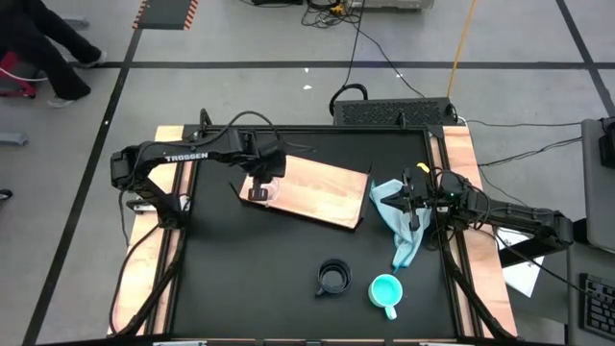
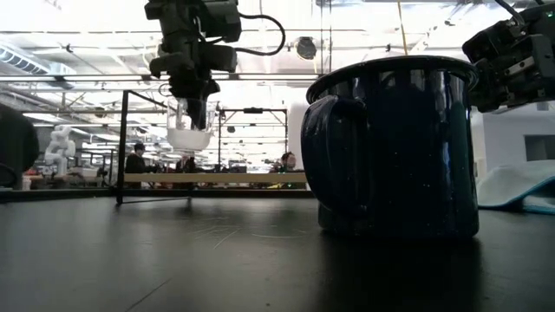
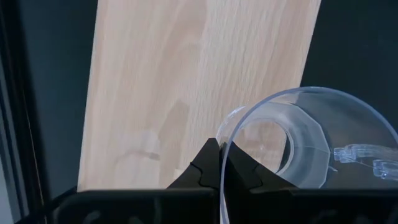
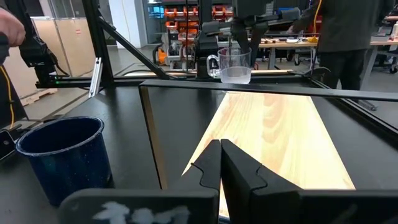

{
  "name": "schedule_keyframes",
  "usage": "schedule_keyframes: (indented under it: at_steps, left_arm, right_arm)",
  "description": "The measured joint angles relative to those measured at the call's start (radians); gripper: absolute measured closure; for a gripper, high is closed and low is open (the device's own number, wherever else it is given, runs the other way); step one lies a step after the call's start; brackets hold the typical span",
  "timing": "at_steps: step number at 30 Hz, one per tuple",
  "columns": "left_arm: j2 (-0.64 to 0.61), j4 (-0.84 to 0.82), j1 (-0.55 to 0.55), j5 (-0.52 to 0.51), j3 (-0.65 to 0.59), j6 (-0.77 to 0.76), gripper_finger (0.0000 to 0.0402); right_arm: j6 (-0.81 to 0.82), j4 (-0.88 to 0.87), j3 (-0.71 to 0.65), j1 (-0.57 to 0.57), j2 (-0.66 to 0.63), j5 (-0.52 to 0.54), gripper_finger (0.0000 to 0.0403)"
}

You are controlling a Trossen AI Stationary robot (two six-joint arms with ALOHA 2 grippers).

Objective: Stack small to large cups/mugs on shelf
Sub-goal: Put the transparent mug on the shelf

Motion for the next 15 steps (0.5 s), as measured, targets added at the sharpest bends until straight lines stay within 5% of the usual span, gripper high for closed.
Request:
schedule_keyframes:
  at_steps: [15]
  left_arm:
    - [0.0,0.052,0.049,0.059,-0.01,-0.042,0.0401]
  right_arm:
    - [0.008,0.0,0.0,0.0,0.0,0.0,0.0403]
